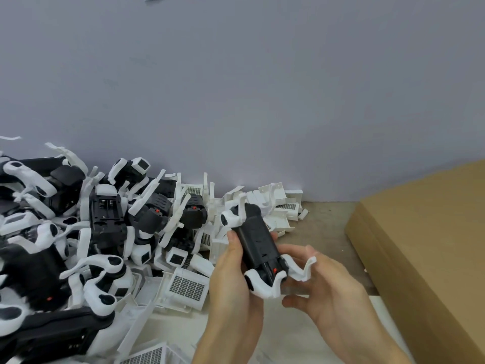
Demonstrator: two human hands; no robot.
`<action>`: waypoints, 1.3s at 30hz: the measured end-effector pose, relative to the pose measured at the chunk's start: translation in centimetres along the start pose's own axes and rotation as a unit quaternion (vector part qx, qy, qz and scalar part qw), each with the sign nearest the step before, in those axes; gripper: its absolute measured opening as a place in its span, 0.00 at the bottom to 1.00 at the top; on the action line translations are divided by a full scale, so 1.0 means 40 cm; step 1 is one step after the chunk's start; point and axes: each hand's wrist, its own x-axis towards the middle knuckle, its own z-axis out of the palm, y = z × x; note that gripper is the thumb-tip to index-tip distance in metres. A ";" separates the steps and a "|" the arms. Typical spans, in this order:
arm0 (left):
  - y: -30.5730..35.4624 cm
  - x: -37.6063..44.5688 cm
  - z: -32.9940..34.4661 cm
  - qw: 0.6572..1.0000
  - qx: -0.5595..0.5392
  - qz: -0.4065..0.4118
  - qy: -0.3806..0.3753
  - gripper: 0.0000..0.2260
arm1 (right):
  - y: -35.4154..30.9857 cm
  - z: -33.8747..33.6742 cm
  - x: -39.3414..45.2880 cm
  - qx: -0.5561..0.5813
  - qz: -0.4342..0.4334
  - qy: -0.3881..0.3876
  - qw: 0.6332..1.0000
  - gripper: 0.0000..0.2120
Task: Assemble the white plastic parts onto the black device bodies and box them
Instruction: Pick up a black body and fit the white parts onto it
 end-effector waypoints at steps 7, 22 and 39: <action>-0.009 0.006 0.003 0.998 0.055 0.018 0.019 0.23 | 0.029 -0.014 0.009 -0.093 0.050 -0.084 0.991 0.33; -0.026 0.003 0.008 0.990 0.134 0.046 0.024 0.15 | 0.071 -0.001 0.021 -0.128 -0.036 -0.060 0.989 0.20; -0.029 0.008 0.007 0.987 0.138 0.069 0.044 0.09 | 0.065 -0.003 0.017 -0.205 -0.036 -0.054 0.977 0.24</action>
